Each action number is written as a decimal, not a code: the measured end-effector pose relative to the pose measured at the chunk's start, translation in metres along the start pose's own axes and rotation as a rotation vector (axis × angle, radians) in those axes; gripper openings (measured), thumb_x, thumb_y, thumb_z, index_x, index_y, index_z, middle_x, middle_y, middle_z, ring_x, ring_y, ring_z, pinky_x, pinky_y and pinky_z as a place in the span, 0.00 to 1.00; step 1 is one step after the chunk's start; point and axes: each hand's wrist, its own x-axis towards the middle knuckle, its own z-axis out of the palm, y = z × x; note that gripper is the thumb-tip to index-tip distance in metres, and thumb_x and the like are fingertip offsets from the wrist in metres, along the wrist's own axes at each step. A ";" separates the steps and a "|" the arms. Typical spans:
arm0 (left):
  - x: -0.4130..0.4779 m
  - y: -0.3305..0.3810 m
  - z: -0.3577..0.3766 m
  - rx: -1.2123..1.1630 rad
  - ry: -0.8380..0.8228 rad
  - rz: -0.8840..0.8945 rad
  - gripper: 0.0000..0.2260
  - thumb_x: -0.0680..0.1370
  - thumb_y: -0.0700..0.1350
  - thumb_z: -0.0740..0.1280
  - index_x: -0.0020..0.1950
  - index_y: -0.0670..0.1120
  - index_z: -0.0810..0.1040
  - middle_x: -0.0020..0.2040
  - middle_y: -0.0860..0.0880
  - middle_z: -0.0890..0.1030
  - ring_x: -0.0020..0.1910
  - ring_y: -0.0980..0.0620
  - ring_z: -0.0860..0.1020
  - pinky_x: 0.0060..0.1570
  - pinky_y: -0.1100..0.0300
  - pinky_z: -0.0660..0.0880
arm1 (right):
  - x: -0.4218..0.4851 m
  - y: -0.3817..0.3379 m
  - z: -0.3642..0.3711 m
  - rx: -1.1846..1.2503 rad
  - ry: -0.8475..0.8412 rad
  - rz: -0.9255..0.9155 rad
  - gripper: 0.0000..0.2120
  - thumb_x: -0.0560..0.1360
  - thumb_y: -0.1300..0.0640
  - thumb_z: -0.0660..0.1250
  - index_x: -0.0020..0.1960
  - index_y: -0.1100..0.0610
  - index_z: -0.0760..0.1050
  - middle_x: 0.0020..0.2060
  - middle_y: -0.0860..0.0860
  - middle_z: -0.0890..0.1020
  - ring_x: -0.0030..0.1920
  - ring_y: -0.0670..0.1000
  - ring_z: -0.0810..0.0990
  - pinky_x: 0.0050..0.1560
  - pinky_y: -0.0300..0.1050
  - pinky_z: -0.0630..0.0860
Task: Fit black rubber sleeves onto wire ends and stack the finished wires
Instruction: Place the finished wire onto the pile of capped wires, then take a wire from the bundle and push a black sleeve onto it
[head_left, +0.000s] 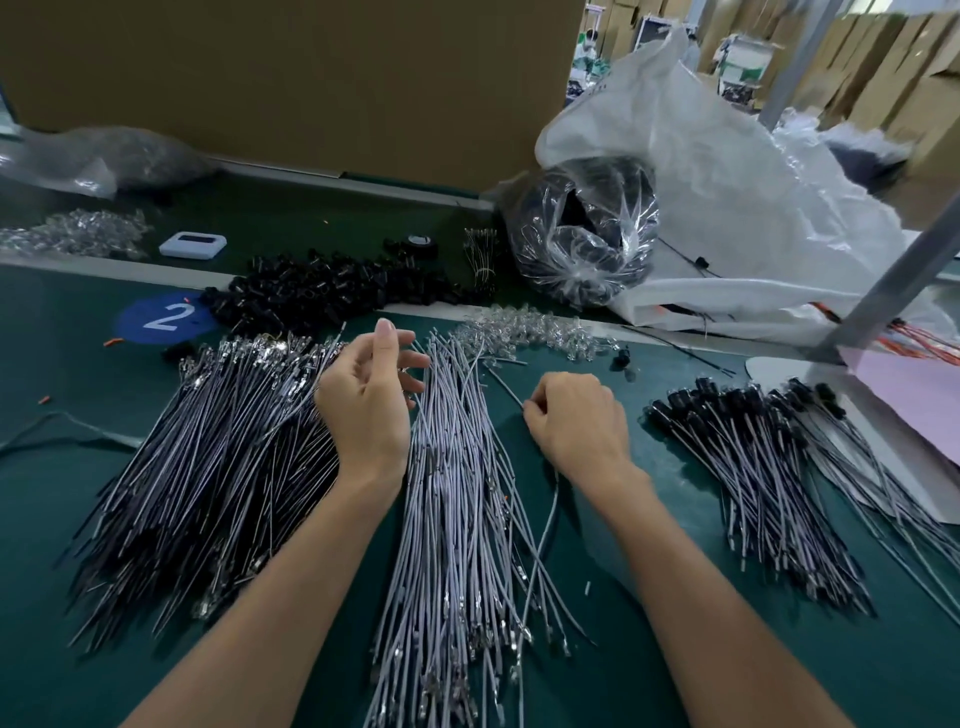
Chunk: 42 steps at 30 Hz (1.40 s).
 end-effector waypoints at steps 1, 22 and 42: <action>0.001 -0.001 0.000 0.021 -0.006 0.012 0.12 0.83 0.48 0.62 0.44 0.48 0.81 0.35 0.52 0.84 0.29 0.56 0.79 0.32 0.63 0.76 | 0.000 0.003 -0.001 0.001 0.034 0.003 0.10 0.80 0.54 0.62 0.48 0.59 0.78 0.43 0.55 0.82 0.44 0.57 0.80 0.38 0.45 0.69; 0.013 -0.008 -0.019 1.388 -0.044 0.342 0.19 0.73 0.38 0.69 0.65 0.41 0.75 0.67 0.43 0.75 0.70 0.40 0.64 0.68 0.46 0.59 | 0.002 0.027 -0.026 0.884 0.346 0.170 0.08 0.78 0.64 0.67 0.52 0.54 0.81 0.38 0.49 0.84 0.34 0.40 0.80 0.42 0.38 0.79; 0.022 0.006 -0.014 0.650 0.014 0.556 0.05 0.80 0.38 0.66 0.54 0.40 0.79 0.42 0.47 0.81 0.44 0.50 0.74 0.46 0.63 0.70 | -0.006 0.016 -0.029 1.139 0.322 0.113 0.05 0.78 0.62 0.68 0.46 0.55 0.81 0.33 0.48 0.83 0.34 0.43 0.80 0.38 0.37 0.76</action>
